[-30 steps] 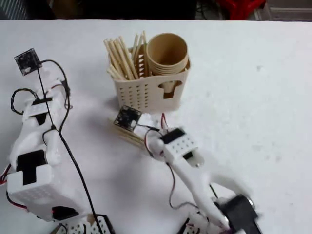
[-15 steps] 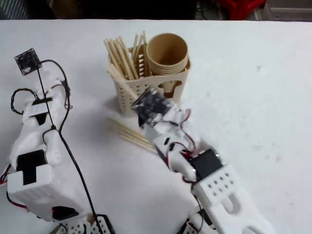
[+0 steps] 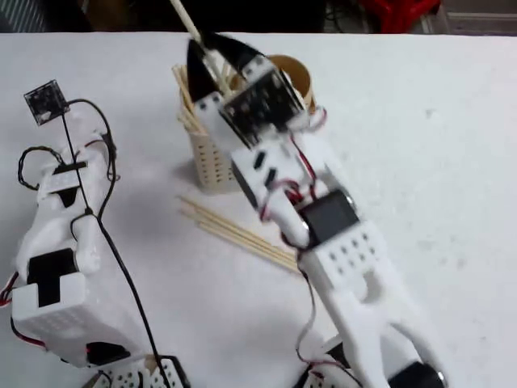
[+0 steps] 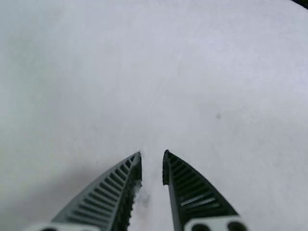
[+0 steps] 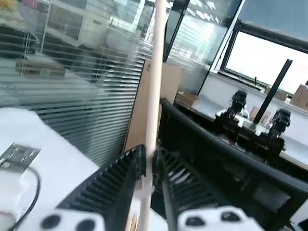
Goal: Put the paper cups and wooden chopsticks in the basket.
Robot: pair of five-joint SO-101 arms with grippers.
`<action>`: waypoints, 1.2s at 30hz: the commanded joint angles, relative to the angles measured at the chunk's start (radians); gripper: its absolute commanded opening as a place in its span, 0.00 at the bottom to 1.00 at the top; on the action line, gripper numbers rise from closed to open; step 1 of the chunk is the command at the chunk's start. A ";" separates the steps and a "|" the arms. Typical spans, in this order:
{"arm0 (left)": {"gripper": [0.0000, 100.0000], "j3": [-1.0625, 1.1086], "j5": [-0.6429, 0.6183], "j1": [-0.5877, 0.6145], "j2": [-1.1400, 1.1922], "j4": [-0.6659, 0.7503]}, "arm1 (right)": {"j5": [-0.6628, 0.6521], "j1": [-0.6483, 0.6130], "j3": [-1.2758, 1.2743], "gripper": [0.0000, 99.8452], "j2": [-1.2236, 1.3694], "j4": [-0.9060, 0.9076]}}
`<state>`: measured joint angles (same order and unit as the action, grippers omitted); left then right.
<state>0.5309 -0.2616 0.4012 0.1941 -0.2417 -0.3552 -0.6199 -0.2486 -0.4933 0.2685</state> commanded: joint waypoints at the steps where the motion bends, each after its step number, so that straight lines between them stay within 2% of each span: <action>1: 0.09 -0.040 0.009 -0.004 -0.010 -0.005 | 0.011 -0.007 0.115 0.02 0.111 -0.051; 7: 0.09 -0.040 0.009 -0.004 -0.010 -0.003 | 0.012 -0.002 0.176 0.02 0.232 -0.050; 27: 0.09 -0.040 0.009 -0.004 -0.012 -0.005 | 0.012 -0.004 0.173 0.02 0.246 -0.076; 33: 0.09 -0.040 0.009 -0.004 -0.012 -0.005 | 0.012 -0.007 0.173 0.14 0.245 -0.094; 36: 0.09 -0.040 0.009 -0.004 -0.010 -0.005 | 0.011 -0.005 0.170 0.12 0.245 -0.091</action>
<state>0.5309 -0.2616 0.4012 0.1941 -0.2417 -0.3552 -0.6199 -0.1412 -0.2432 0.1979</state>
